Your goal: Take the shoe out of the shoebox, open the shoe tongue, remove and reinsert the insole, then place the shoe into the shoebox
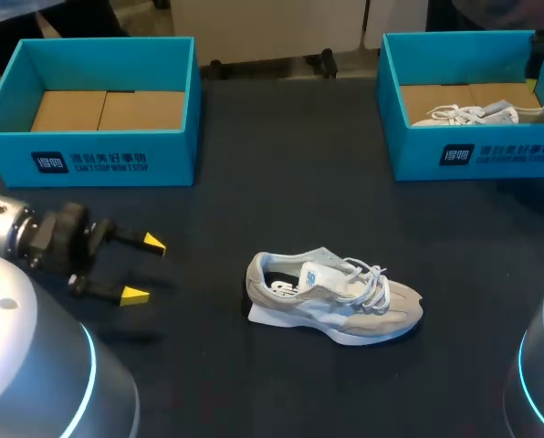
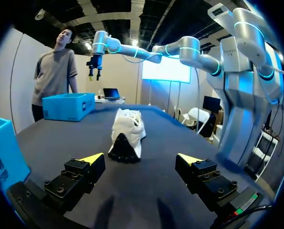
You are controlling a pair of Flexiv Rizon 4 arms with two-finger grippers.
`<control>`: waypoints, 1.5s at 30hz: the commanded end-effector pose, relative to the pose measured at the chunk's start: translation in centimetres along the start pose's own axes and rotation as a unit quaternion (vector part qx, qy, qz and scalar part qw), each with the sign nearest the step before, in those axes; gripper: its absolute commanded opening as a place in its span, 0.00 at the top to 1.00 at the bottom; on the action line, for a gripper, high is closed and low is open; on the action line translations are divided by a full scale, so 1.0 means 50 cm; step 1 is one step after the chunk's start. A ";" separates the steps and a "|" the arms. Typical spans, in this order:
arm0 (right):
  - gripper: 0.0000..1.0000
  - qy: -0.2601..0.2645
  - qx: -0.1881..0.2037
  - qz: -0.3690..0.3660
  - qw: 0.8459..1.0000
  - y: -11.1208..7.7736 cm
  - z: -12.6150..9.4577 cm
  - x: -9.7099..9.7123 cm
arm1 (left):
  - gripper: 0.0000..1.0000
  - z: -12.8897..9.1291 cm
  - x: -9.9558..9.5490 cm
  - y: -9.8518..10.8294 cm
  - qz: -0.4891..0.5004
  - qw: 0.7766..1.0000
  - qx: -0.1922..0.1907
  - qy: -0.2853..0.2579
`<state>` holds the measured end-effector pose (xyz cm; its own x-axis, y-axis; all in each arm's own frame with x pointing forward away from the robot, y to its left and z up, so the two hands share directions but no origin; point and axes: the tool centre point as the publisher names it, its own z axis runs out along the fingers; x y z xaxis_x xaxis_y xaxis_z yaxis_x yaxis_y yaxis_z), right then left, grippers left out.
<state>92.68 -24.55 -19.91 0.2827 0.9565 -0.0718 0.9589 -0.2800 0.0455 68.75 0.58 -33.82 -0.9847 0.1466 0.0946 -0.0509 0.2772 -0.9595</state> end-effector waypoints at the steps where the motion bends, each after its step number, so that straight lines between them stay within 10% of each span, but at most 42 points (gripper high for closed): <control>1: 0.00 0.000 0.000 0.000 1.000 0.000 0.000 0.001 | 0.00 0.022 -0.030 0.019 0.000 1.000 0.013 0.009; 45: 0.00 0.000 0.000 0.000 1.000 0.000 0.000 0.001 | 0.00 0.175 -0.096 0.054 0.013 1.000 0.016 -0.013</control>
<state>92.69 -24.53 -19.91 0.2824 0.9566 -0.0719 0.9590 -0.2797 0.0455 71.21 -7.11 -38.61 -0.9901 0.1245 0.0646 -0.0323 0.2457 -0.9688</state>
